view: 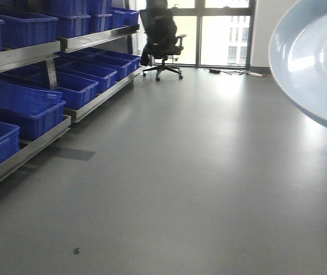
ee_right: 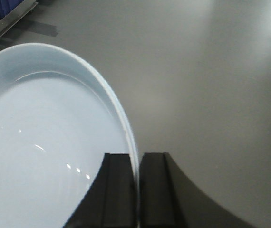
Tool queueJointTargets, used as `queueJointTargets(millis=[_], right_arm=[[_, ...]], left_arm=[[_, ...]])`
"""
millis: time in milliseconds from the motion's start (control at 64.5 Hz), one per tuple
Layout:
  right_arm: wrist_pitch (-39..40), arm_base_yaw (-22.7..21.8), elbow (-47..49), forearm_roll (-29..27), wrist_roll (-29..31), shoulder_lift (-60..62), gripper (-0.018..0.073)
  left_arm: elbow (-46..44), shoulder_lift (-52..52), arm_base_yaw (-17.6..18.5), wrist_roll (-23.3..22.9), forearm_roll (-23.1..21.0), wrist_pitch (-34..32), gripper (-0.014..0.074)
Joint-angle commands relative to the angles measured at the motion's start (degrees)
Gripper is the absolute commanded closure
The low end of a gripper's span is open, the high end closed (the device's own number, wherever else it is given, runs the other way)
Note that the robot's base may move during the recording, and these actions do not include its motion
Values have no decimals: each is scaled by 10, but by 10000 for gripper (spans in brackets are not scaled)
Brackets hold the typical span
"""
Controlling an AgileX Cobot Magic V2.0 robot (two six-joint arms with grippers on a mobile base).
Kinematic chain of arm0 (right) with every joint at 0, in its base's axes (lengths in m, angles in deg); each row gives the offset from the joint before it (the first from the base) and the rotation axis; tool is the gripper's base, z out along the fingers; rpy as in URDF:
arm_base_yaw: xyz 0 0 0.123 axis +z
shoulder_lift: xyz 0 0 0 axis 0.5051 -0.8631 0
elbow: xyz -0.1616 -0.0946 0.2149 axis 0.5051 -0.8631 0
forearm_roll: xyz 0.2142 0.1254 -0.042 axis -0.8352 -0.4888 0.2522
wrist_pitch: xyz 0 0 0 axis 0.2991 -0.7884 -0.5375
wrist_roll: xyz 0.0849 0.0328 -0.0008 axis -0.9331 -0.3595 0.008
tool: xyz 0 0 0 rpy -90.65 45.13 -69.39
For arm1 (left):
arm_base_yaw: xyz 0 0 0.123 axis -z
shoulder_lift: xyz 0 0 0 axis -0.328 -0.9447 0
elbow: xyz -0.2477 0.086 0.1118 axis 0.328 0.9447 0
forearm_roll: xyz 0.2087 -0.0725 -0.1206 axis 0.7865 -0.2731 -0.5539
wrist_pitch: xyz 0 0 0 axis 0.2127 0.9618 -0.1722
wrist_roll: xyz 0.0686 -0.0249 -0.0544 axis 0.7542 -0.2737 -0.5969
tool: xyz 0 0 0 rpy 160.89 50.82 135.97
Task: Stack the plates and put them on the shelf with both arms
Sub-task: 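Drive along the blue-bin racks carrying the plate stack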
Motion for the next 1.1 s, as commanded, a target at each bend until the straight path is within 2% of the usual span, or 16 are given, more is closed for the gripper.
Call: queueJointTargets(millis=[0,1085], right_arm=[[55,-4,16,4,1,-2,510],[55,-4,16,4,1,-2,510]], left_arm=[[-17,-5,4,-5,0,-43,507],[-17,-5,4,-5,0,-43,507]])
